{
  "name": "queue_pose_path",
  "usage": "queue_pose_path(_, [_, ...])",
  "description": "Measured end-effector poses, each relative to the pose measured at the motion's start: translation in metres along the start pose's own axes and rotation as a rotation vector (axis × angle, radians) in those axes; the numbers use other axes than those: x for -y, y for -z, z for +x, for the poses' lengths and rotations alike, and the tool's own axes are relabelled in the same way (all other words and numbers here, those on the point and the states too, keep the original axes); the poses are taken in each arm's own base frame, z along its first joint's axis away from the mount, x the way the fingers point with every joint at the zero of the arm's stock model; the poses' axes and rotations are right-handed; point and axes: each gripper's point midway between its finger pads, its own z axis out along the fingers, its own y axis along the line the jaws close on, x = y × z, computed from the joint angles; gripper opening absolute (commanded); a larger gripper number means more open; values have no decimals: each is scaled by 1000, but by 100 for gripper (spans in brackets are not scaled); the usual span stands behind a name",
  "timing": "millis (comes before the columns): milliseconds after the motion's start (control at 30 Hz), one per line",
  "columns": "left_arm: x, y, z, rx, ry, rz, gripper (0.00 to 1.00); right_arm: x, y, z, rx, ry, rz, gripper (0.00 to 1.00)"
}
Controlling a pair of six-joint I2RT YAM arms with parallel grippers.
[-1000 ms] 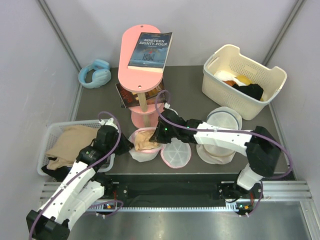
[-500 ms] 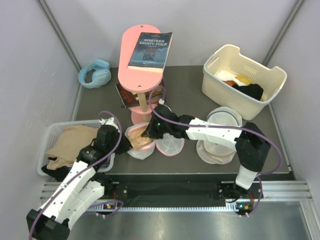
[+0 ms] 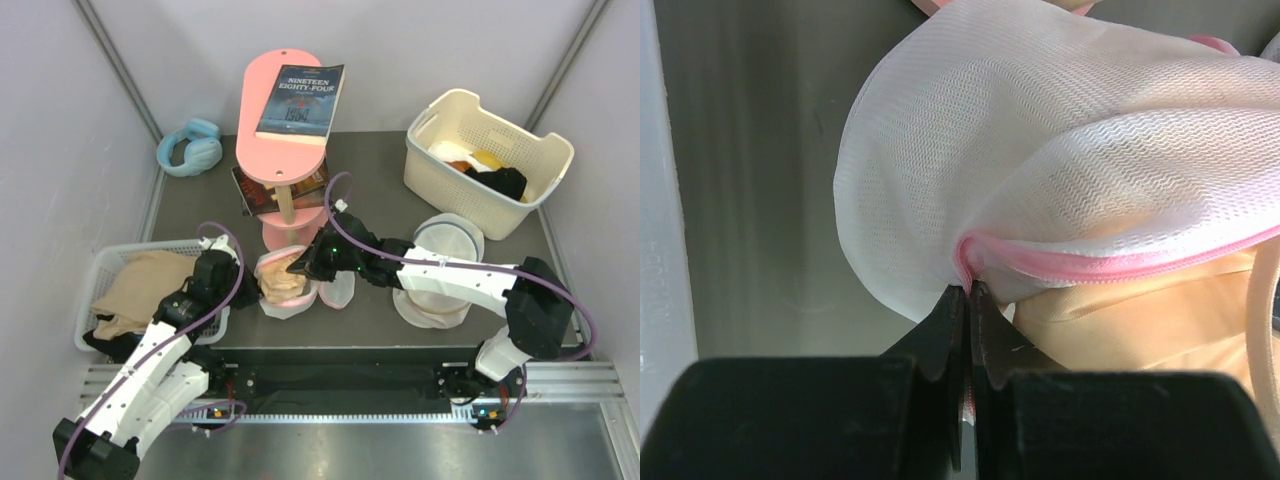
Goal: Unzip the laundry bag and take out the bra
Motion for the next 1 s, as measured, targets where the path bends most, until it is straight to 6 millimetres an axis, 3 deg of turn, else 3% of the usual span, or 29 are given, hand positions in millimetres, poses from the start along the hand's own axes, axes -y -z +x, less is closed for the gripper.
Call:
queue_pose_path(167, [0,0,0,0,0,-1,0,1,1,3,-21,21,2,0])
queue_pose_path(433, [-6,-5,1,-12,0,-33,0,13,6,26,-102,67,30,0])
queue_pose_path(533, [-7,-4,0,-2,-1,-39,0,23,12,32,-126,60,42,0])
queue_pose_path(1000, [-2,-2,-6,20,20,-31,0,34,32,61,-292,167,40,0])
